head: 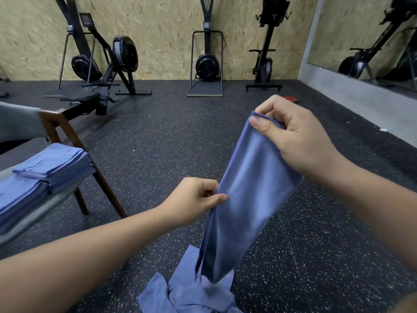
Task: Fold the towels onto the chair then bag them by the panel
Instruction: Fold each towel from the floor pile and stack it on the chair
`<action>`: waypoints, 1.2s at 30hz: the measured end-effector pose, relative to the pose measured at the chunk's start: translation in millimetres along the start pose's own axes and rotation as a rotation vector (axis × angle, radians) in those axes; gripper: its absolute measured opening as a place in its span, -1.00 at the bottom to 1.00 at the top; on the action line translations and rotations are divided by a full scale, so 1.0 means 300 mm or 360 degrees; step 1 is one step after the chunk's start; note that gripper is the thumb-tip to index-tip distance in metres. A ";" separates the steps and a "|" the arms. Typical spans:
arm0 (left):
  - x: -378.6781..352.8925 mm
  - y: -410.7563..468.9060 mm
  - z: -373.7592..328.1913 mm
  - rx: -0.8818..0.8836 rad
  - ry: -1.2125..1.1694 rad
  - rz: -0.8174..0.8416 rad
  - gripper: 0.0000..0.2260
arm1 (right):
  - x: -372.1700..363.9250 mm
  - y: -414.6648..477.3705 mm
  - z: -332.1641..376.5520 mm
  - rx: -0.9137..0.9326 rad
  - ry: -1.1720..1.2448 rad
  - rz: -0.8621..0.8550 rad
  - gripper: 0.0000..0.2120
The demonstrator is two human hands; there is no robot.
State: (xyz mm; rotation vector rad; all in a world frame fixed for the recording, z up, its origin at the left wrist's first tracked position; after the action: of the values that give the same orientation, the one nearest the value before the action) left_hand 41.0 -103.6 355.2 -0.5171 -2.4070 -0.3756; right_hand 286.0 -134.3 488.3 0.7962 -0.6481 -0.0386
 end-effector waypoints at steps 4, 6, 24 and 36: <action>0.049 0.014 0.046 0.0104 0.0049 0.0035 -0.71 | 0.052 0.011 -0.040 -0.0059 -0.0080 -0.0139 -0.88; 0.083 0.023 0.072 0.0120 0.0060 0.0021 -0.76 | 0.074 0.016 -0.078 -0.0108 -0.0091 -0.0190 -0.87; 0.163 -0.017 -0.197 -0.0424 0.0509 -0.0085 -0.93 | -0.124 -0.085 -0.059 -0.0289 0.0053 0.0943 -0.60; 0.112 -0.036 -0.157 -0.0322 0.0380 0.0123 -0.88 | -0.094 -0.072 -0.040 -0.0210 0.0043 0.1033 -0.85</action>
State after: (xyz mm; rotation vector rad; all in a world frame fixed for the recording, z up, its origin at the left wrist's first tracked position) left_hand 37.0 -122.3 411.0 -0.6157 -2.1246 -0.6154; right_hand 274.4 -134.2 452.7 0.4310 -0.8437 0.5150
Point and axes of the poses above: each hand's wrist, its own y-axis towards the middle knuckle, its own x-axis out of the back of the hand, z = x × y, the point moved 1 cm from there along y, towards the middle knuckle, and after that the axes turned 6 degrees about x, right-handed, at the moved point
